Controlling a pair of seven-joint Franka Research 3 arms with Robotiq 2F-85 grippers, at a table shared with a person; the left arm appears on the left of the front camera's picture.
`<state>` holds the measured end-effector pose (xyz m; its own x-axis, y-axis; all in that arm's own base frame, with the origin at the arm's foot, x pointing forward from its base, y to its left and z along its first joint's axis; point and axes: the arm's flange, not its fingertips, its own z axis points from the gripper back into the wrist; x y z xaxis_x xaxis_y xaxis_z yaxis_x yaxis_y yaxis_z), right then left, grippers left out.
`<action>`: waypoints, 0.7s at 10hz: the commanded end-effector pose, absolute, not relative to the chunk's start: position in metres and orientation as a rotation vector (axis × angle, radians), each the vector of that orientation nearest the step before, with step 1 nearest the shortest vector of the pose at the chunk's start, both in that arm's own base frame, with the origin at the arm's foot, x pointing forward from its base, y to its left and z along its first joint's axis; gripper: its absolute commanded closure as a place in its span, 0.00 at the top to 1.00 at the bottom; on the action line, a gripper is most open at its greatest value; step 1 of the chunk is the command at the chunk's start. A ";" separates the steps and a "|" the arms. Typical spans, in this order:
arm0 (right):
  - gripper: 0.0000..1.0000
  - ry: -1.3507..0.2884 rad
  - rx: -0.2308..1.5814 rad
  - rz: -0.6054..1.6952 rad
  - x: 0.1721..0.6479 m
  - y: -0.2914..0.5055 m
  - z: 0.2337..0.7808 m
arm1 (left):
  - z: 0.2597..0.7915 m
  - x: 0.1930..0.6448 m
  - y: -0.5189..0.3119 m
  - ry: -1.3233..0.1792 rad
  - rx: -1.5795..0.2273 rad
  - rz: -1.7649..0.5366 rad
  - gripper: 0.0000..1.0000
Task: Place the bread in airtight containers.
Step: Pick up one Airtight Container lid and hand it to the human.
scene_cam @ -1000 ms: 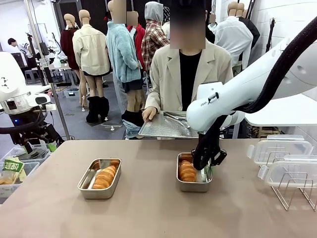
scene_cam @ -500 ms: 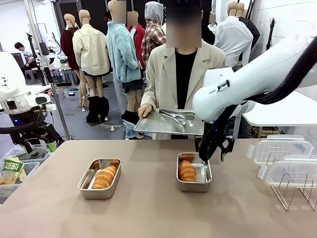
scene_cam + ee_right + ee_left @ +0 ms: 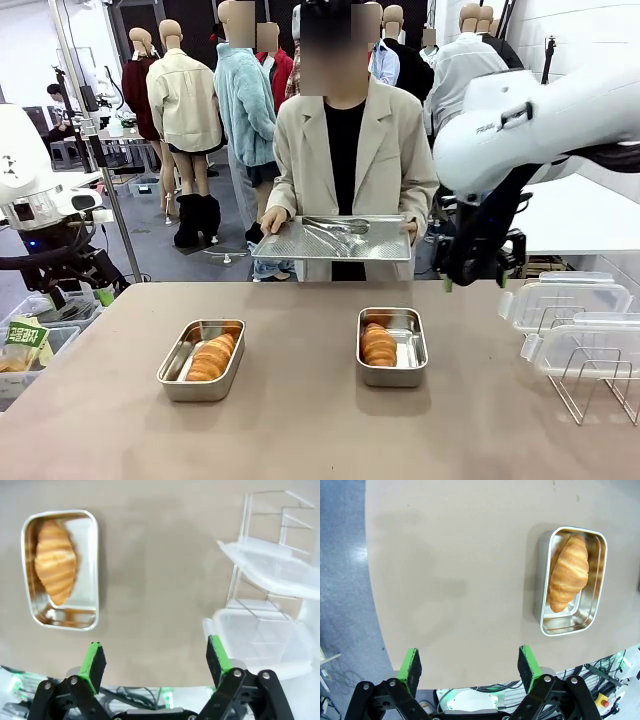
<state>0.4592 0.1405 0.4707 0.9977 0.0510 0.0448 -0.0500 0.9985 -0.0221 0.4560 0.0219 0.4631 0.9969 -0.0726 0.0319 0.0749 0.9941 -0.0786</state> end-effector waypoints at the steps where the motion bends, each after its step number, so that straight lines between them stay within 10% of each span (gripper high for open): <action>1: 1.00 -0.052 -0.010 0.075 0.456 0.126 0.478 | 0.465 0.458 0.022 -0.028 -0.072 -0.074 1.00; 7: 1.00 -0.045 -0.021 0.051 0.459 0.140 0.471 | 0.465 0.458 0.022 -0.028 -0.072 -0.074 1.00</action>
